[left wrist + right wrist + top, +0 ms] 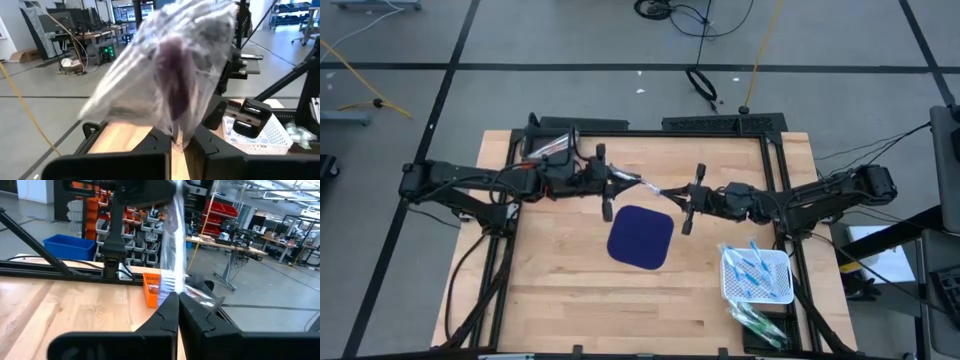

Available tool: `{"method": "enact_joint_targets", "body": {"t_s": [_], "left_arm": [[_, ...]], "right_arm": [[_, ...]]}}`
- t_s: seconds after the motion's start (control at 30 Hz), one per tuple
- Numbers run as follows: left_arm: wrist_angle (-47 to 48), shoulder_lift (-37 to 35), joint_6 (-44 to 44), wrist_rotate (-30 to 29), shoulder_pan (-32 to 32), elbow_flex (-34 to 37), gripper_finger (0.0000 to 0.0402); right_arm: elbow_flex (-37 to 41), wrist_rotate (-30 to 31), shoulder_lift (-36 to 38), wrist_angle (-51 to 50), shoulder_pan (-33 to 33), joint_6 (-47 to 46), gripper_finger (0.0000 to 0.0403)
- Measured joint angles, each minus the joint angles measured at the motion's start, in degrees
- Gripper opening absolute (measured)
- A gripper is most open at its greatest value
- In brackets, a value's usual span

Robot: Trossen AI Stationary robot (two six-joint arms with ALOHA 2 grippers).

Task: Pick & Place Toothbrushes
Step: Put the purple toothbrush into the orange bin

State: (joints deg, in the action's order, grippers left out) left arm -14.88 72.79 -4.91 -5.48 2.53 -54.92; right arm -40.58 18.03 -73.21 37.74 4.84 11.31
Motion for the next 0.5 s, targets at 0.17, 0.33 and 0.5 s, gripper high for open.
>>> {"method": "enact_joint_targets", "body": {"t_s": [0.17, 0.33, 0.5], "left_arm": [[1.8, 0.0, 0.7, -0.1, 0.0, 0.0, 0.0009], [2.8, 0.0, 1.0, -0.3, 0.0, 0.0, 0.0008], [5.1, 0.0, 1.0, -1.4, 0.1, 0.0, 0.0007]], "right_arm": [[0.0, 0.0, 0.0, -0.8, 0.0, 0.1, 0.0002], [0.0, 0.2, 0.0, -1.7, 0.0, 0.0, 0.0001], [0.0, 2.1, 0.0, -4.2, -0.4, -0.5, 0.0019]]}}
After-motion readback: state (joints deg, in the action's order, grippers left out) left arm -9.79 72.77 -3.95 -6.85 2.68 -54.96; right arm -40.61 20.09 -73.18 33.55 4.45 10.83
